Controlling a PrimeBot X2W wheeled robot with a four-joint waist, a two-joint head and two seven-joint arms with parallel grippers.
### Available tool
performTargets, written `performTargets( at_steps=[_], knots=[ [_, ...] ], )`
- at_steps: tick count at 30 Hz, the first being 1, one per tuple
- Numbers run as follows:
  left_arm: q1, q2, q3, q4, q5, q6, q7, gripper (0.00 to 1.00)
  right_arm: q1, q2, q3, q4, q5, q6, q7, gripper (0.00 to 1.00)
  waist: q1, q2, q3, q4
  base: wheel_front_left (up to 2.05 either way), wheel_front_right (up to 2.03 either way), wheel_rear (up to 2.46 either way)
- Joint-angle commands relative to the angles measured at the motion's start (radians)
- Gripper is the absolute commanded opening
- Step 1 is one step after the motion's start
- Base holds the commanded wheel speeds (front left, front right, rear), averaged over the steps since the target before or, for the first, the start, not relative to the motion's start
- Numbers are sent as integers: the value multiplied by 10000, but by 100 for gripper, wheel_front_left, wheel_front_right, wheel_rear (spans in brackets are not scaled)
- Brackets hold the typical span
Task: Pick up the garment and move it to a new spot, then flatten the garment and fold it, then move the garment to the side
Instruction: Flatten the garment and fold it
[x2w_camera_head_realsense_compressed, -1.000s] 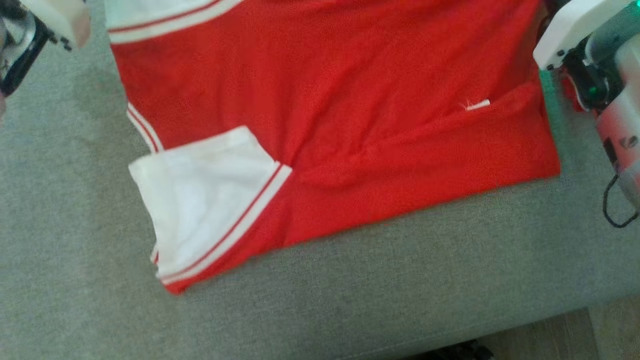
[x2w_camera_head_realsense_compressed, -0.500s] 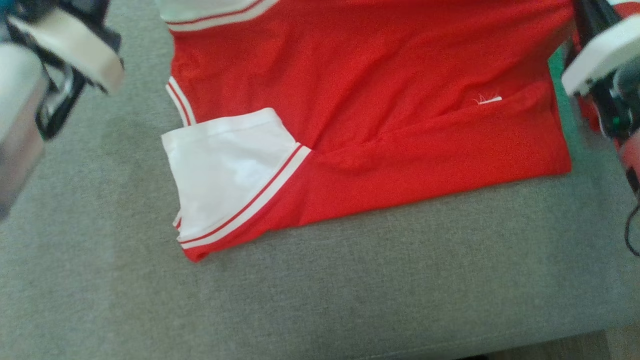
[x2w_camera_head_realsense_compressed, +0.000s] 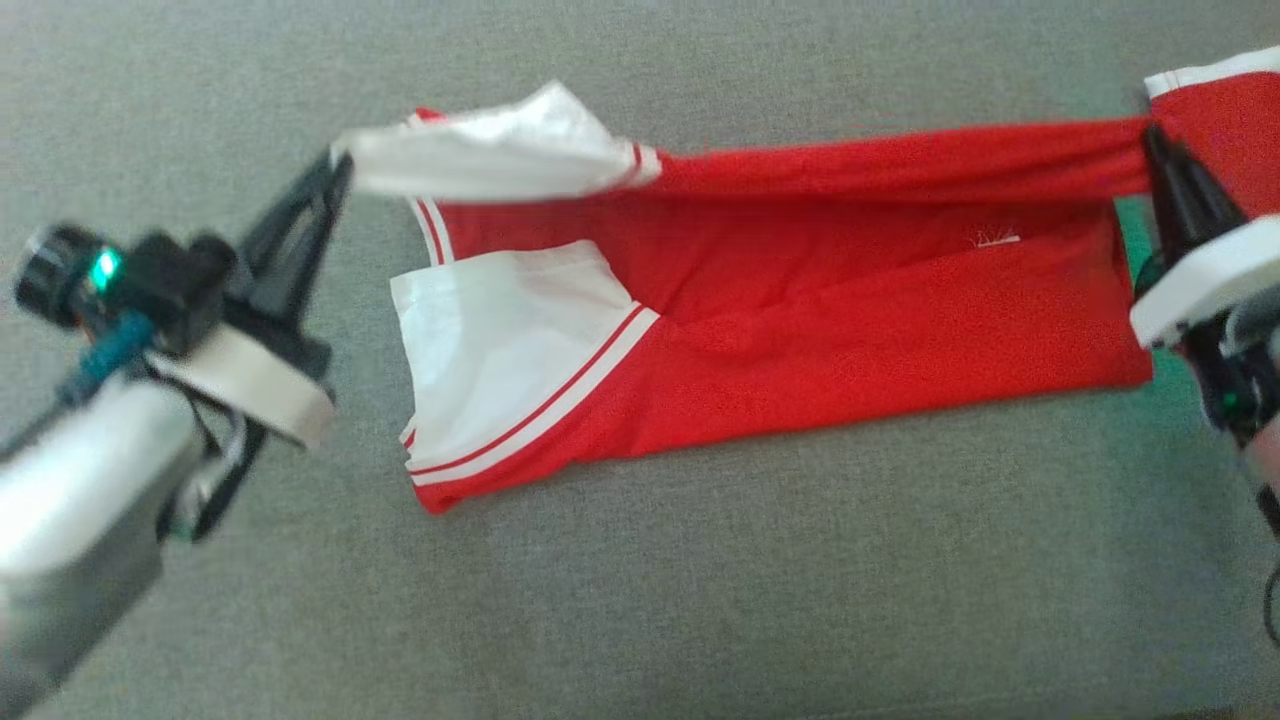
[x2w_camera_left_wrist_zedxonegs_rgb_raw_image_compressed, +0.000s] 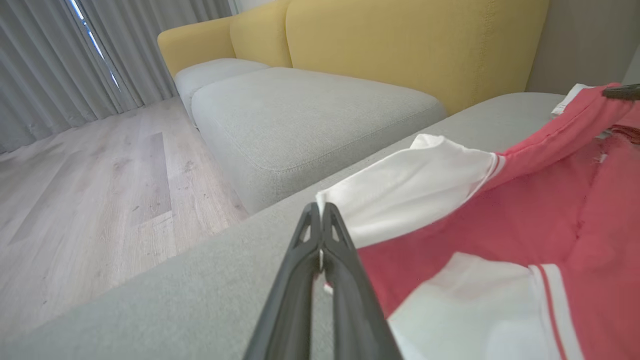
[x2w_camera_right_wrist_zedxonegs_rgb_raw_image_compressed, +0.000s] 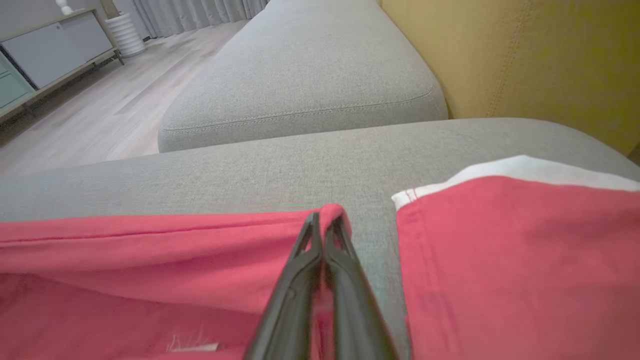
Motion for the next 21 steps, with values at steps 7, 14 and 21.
performTargets(
  at_steps=[7, 14, 21],
  knots=[
    [1639, 795, 635, -1614, -90, 908, -94, 0, 1637, -361, -654, -918, -242, -9, -236, 0, 2, -1, -313, 106, 0, 0, 0],
    [2527, 642, 516, -1925, -162, 989, -94, 0, 2430, -260, -1377, -1276, -693, -9, -100, 0, 2, -1, -247, 232, 0, 0, 0],
    [3002, -2, 477, -1222, -179, 784, -95, 70, 3193, 170, -2342, -1677, -1339, -9, 274, 100, 2, -1, -290, 224, 0, 0, 0]
  ],
)
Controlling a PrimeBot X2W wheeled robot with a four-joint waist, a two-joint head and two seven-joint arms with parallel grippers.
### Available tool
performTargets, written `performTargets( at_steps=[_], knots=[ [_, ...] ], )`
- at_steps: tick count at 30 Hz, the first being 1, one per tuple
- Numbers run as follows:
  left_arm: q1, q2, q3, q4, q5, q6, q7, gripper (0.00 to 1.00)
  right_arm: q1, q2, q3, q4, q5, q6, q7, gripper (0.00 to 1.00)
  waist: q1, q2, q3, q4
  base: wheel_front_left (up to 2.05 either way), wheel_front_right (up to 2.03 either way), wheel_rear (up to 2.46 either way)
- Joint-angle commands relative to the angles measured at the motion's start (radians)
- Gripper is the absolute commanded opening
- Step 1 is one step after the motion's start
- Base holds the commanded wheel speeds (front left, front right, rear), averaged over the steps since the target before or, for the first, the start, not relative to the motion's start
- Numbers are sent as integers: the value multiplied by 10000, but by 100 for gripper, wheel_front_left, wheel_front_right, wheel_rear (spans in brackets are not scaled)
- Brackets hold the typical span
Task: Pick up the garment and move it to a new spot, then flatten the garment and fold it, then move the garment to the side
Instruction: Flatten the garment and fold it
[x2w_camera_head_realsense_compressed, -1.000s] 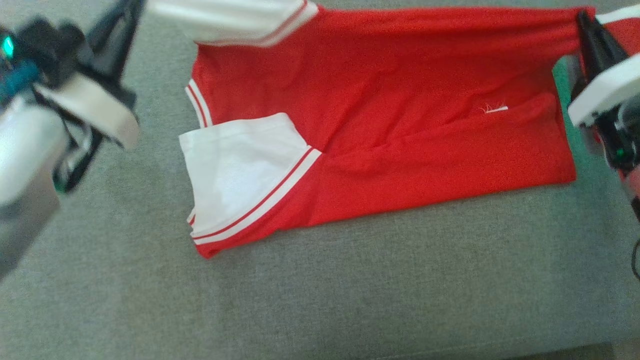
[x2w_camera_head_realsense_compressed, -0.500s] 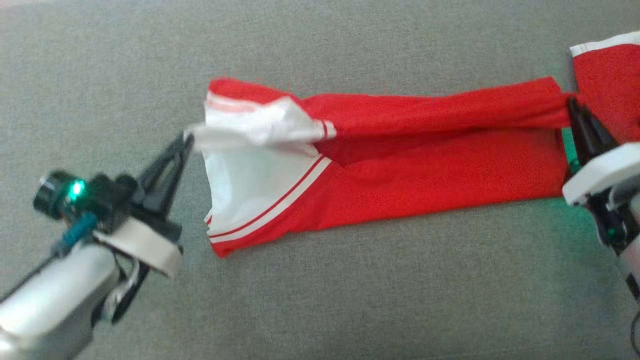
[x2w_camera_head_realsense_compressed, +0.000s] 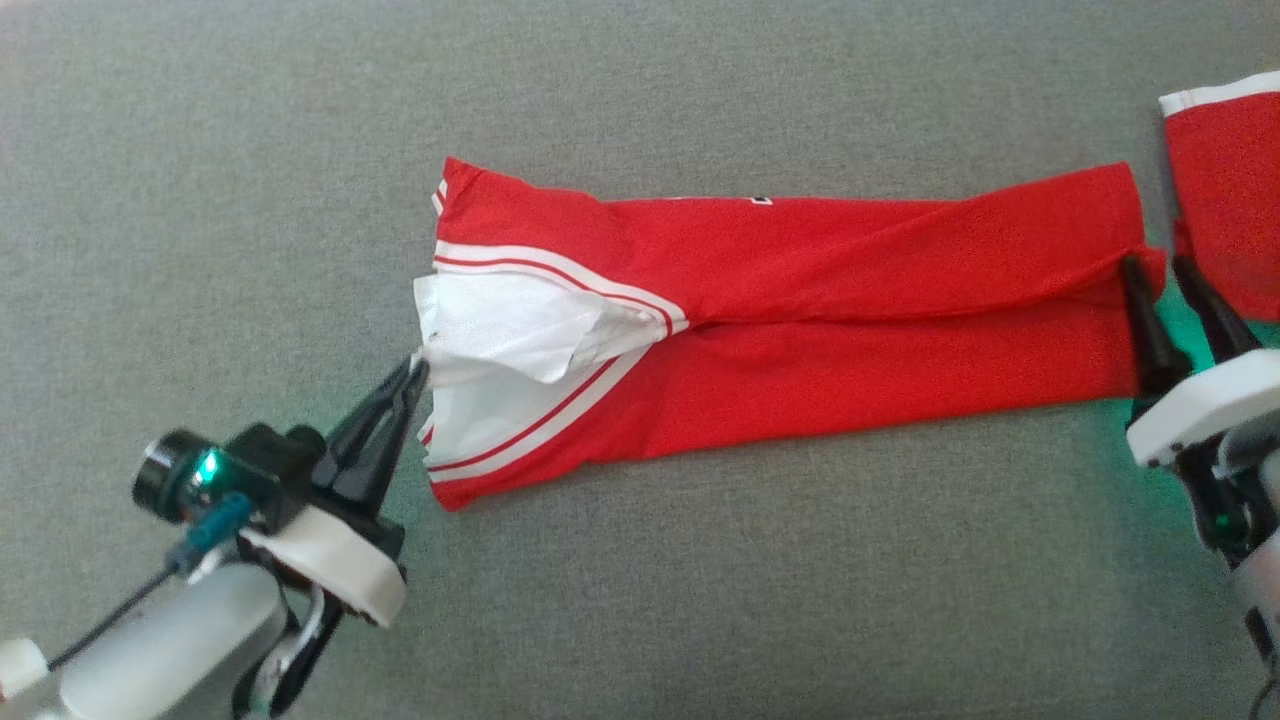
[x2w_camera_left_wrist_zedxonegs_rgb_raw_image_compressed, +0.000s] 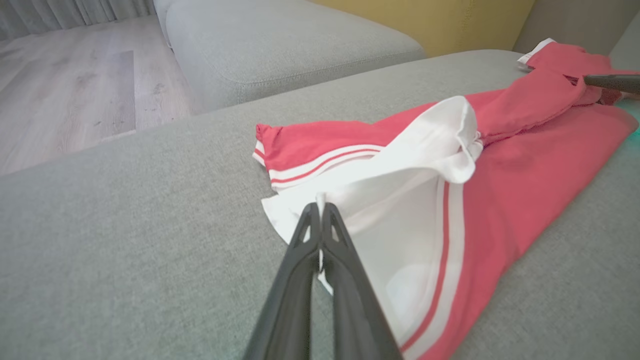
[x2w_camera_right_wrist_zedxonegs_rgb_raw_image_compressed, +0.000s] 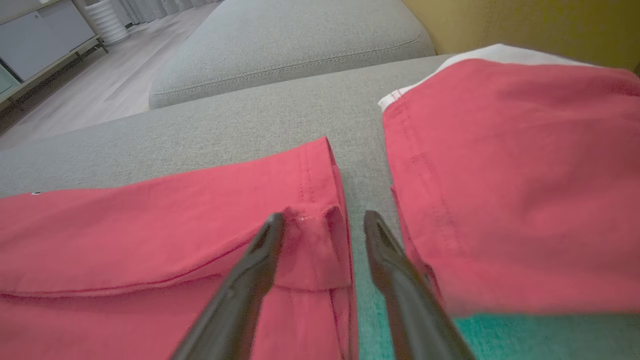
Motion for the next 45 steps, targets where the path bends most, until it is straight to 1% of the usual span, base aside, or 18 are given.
performTargets(
  at_steps=[1, 6, 9, 12, 16, 21, 24, 28, 32, 33, 38, 45],
  knots=[
    [133, 214, 480, -34, -61, 19, -95, 100, 470, -86, -154, -345, -119, -9, 44, 100, -1, -1, -133, -52, 0, 0, 0],
    [850, -186, 947, 31, -33, 206, -95, 100, 1489, 191, -812, -818, -332, -9, 103, 100, -1, -1, -553, -196, 0, 0, 0],
    [1465, -465, 1474, -103, 223, 389, -95, 100, 2176, 395, -1243, -1131, -472, -9, 138, 100, -1, -1, -868, -272, 0, 0, 0],
    [2243, -894, 2280, -309, 611, 685, -95, 100, 2776, 650, -1687, -1400, -642, -9, 153, 100, -1, -1, -1225, -332, 0, 0, 0],
    [3391, -1717, 3541, -678, 1487, 970, -95, 100, 3400, 1053, -2250, -1748, -958, -9, 264, 100, -1, -1, -1720, -338, 0, 0, 0],
    [4826, -3027, 5130, -1422, 2895, 1058, -95, 100, 3905, 1485, -3021, -2162, -1391, -9, 514, 100, -1, -1, -2093, -138, 0, 0, 0],
    [5484, -3727, 5790, -1674, 3841, 1072, -95, 100, 4071, 1731, -3573, -2339, -1700, -9, 728, 100, -1, -1, -2192, 147, 0, 0, 0],
    [6056, -4546, 6284, -1759, 4788, 860, -95, 100, 3999, 2085, -4403, -2417, -2188, -9, 1060, 100, -1, -1, -2259, 632, 0, 0, 0],
    [6313, -5068, 6463, -1679, 5574, 527, -95, 100, 3490, 2388, -5398, -2252, -2758, -9, 1319, 100, -1, -1, -2213, 1101, 0, 0, 0],
    [6313, -5068, 6463, -1679, 5574, 527, -95, 100, 3490, 2388, -5398, -2252, -2758, -9, 1319, 100, -1, -1, -2213, 1101, 0, 0, 0],
    [6393, -5626, 6577, -1597, 6230, 109, -95, 100, 2526, 2685, -6451, -1694, -3482, -9, 1727, 100, -1, -1, -2013, 1570, 0, 0, 0],
    [6258, -6068, 6738, -1398, 6744, -516, -95, 100, 1286, 2823, -7501, -299, -4599, -9, 2244, 100, -1, -1, -1612, 1909, 0, 0, 0]
  ],
)
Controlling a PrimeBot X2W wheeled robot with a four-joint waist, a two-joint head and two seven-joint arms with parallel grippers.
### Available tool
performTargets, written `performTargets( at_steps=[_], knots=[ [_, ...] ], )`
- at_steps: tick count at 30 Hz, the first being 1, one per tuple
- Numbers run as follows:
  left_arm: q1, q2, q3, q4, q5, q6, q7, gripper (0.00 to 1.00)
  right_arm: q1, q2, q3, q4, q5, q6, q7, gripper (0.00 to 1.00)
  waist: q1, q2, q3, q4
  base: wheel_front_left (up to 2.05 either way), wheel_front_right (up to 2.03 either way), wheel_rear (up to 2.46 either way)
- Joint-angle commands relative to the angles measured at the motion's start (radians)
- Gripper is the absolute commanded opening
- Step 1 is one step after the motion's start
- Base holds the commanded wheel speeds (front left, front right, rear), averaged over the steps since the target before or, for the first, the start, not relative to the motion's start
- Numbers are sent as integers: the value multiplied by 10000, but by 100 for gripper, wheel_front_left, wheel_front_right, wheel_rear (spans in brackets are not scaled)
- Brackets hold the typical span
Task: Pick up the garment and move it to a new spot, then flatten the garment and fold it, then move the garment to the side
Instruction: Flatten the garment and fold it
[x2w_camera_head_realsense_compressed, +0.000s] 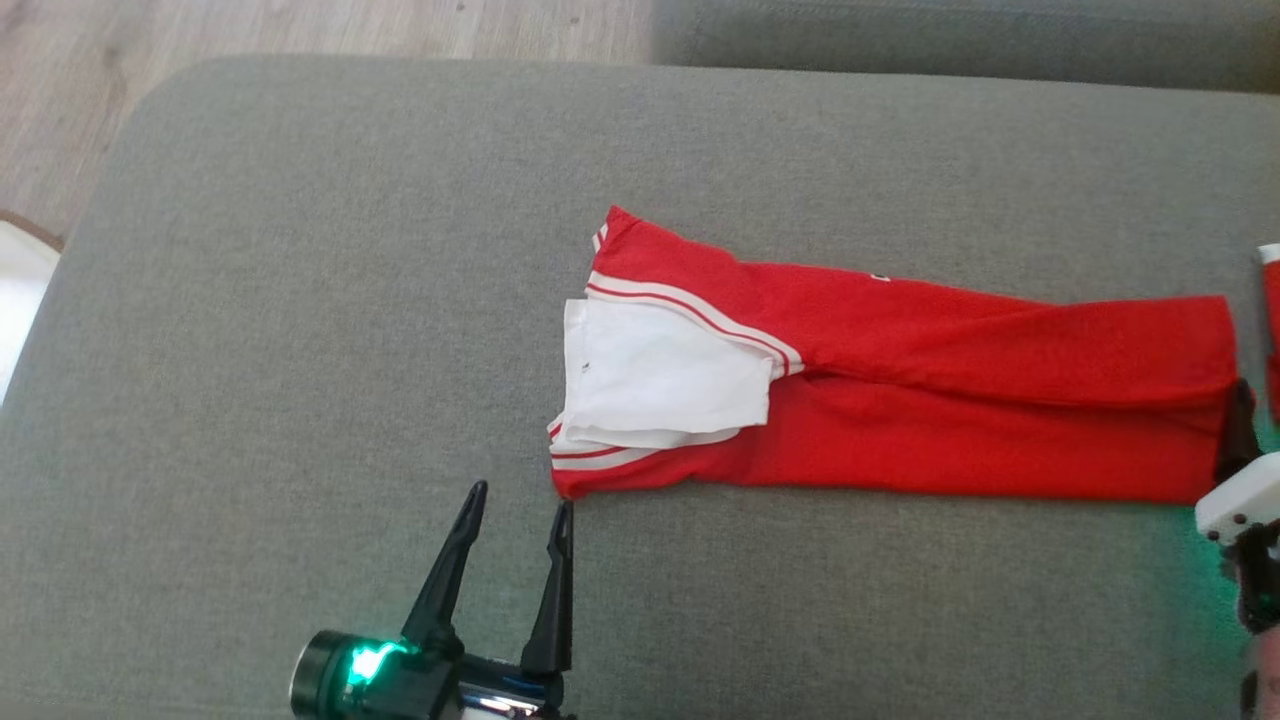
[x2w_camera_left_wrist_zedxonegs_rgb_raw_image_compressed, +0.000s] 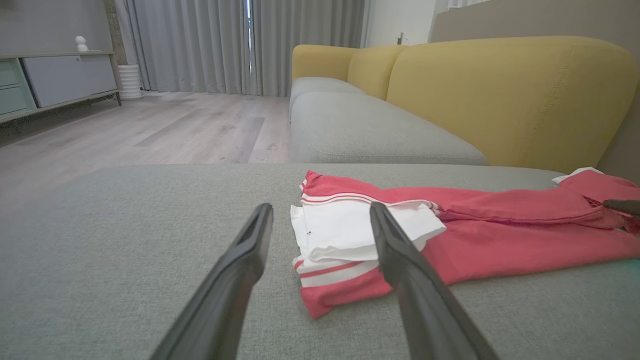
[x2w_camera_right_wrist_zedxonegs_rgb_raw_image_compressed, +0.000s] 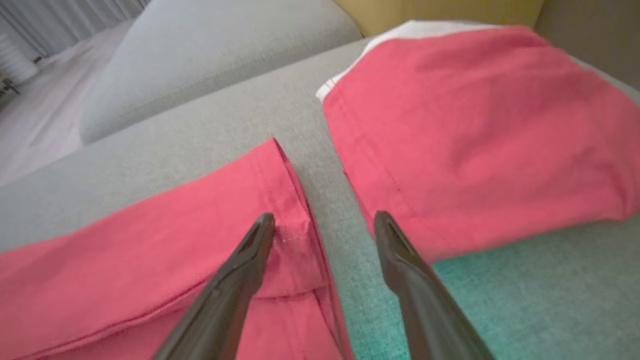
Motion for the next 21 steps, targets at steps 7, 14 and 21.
performTargets(
  at_steps=[7, 14, 21],
  knots=[
    [-352, -351, 616, -155, 303, -357, -95, 100, -599, 283, -72, 886, -662, -9, 115, 100, -1, 0, 166, 7, 0, 0, 0],
    [-337, -501, 806, -112, 469, -630, -95, 100, -687, 484, 329, 1365, -217, -9, 168, 13, -1, 0, 118, -192, 0, 0, 0],
    [-286, -586, 1022, -103, 568, -751, -95, 100, -852, 229, 552, 1355, 90, -9, -330, 0, -1, 0, 38, -402, 0, 0, 0]
  ],
)
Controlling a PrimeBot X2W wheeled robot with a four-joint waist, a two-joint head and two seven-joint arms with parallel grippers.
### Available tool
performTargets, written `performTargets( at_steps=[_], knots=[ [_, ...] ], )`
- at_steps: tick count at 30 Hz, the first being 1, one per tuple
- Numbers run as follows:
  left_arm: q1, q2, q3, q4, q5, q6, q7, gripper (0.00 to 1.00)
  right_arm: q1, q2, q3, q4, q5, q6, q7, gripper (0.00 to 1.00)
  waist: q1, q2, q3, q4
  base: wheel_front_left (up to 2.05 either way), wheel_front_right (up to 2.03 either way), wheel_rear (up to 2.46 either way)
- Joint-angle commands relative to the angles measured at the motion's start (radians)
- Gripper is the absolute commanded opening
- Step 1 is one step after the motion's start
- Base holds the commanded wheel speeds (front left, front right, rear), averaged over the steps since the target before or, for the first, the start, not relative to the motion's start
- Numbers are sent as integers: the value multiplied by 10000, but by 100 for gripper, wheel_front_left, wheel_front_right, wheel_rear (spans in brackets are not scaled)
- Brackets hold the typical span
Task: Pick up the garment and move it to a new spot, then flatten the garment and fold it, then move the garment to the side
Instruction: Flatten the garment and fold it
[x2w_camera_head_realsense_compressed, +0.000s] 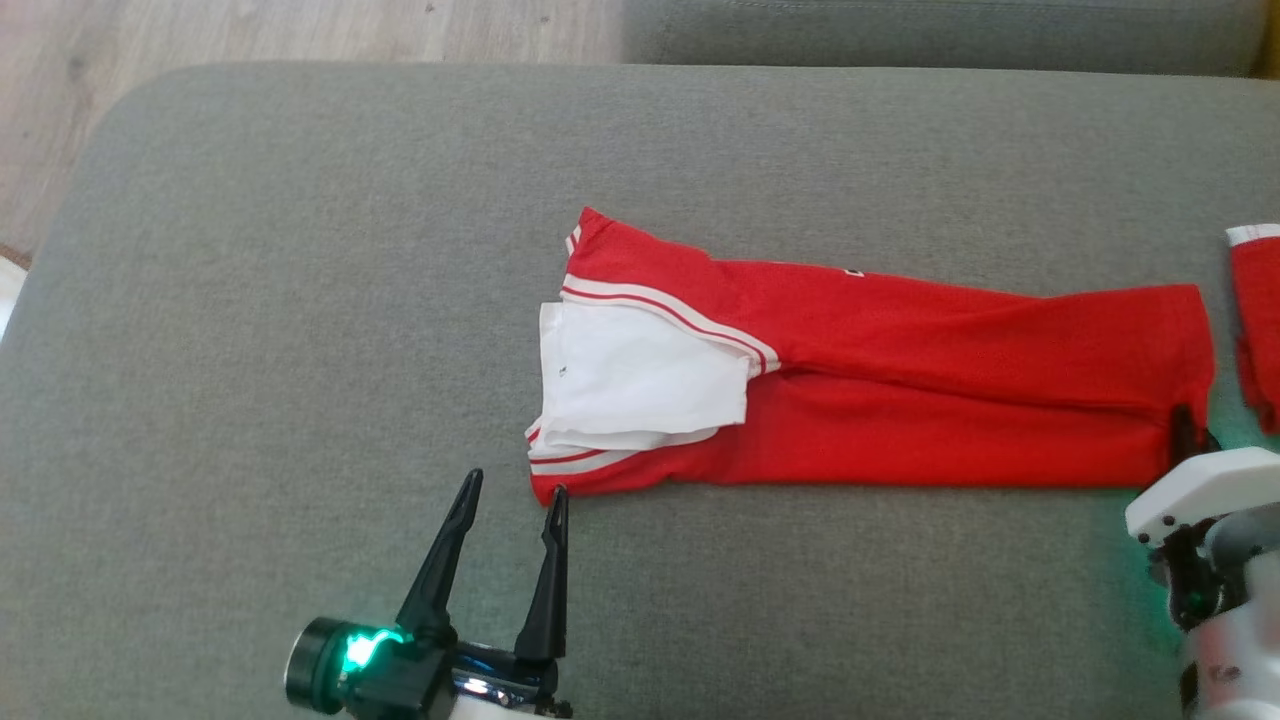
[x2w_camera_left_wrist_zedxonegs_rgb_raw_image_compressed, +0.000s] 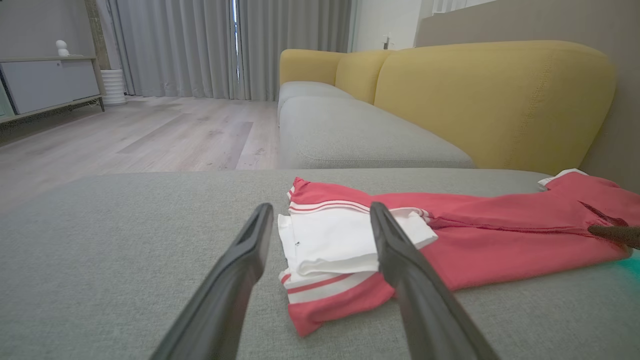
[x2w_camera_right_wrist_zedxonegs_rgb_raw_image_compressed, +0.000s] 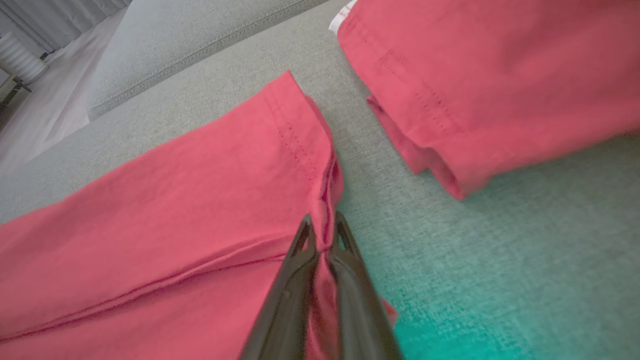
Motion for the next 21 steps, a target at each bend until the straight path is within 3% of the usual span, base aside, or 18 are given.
performTargets(
  at_steps=[1, 6, 11, 15, 21],
  knots=[
    [-243, -145, 364, -284, 88, -35, -95, 100, -233, -304, 247, -226, 108, -9, -144, 0, -1, 0, -35, -86, 0, 0, 0],
    [-234, -179, 494, -307, 115, -72, -95, 100, -160, -917, 283, -710, 336, -9, -231, 0, -1, 0, -91, -401, 0, 0, 0],
    [-187, -197, 536, -305, 131, -100, -95, 100, -160, -1029, 448, -1636, 762, -9, 5, 0, -1, 0, -215, -599, 0, 0, 0],
    [-131, -207, 508, -262, 196, -138, -95, 100, -50, -699, 898, -3027, 1443, -9, 455, 0, -1, 0, -425, -582, 0, 0, 0],
    [-17, -213, 582, -205, 293, -170, -95, 100, 427, 302, 1818, -5252, 2439, -9, 1357, 0, -1, 0, -729, -167, 0, 0, 0]
  ],
)
